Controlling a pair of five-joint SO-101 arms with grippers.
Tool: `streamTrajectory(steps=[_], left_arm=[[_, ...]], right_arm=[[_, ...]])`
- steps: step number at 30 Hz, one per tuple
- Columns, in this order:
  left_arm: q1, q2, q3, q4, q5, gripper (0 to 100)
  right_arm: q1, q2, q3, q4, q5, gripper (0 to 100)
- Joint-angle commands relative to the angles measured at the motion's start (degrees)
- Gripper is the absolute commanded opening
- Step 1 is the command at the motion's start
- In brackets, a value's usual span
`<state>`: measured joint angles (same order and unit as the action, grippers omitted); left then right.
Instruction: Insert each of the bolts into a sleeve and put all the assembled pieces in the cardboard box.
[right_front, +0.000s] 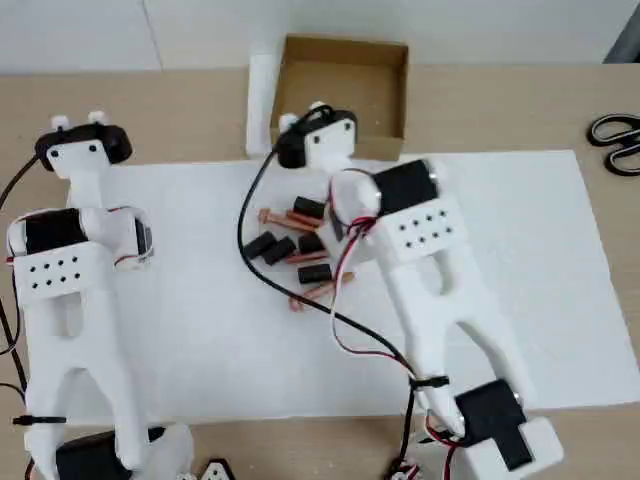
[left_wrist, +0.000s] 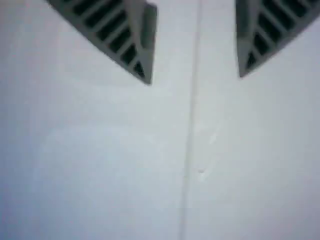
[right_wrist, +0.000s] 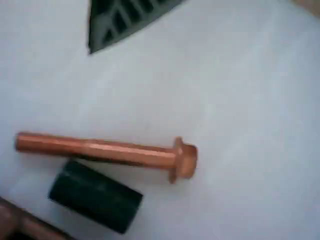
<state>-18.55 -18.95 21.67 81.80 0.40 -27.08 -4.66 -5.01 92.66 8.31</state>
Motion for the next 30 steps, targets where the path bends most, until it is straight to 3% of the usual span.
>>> streamTrajectory(steps=[1, 6, 12, 21, 30], left_arm=[[0.09, -0.26, 0.92, -0.18, 0.26, 11], [-0.18, -0.35, 2.33, -1.23, 0.26, 11], [-0.09, -0.35, 2.86, -2.2, 0.44, 11], [0.0, -0.35, 2.77, -2.64, 0.35, 11], [0.09, -0.26, 2.86, -4.4, 0.44, 11]], right_arm=[[-4.18, 0.92, -2.9, -2.68, -1.85, 15.3], [-7.87, 5.58, -4.22, -11.74, -2.2, 15.1], [-8.66, 12.09, -6.51, -13.14, -5.1, 15.1], [-8.04, 13.58, -11.34, -13.05, 4.4, 15.1], [4.35, 13.58, -20.22, -13.05, -9.85, 15.1]])
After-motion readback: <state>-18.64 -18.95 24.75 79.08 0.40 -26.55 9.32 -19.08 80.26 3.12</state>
